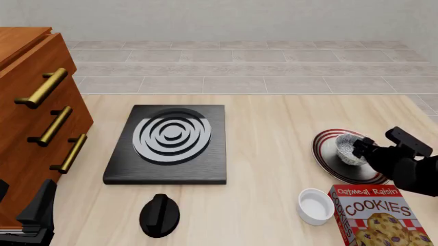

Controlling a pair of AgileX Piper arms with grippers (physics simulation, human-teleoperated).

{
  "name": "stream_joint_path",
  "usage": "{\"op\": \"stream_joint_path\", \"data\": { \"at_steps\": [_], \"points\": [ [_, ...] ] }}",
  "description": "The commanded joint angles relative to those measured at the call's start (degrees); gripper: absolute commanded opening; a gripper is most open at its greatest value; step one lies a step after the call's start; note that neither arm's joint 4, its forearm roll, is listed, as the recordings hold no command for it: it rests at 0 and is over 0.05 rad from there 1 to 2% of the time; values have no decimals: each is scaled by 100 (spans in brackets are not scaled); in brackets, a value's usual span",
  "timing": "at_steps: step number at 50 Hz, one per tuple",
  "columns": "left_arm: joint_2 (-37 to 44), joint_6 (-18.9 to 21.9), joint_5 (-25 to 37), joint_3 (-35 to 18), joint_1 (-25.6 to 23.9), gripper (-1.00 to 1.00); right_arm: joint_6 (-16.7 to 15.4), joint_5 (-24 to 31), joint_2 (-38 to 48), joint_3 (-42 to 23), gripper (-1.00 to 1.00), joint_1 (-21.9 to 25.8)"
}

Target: Pick the akita bowl on the cookies box and place it on the plate.

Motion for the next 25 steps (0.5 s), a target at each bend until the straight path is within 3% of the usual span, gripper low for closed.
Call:
{"op": "stream_joint_path", "data": {
  "at_steps": [1,18,25],
  "points": [
    [0,0,0,0,0,100,186,-66,1,54,100,41],
    [0,0,0,0,0,100,245,-3,-224,123,100,36],
    [0,0,0,0,0,100,277,208,-773,261,100,-66]
  ]
}}
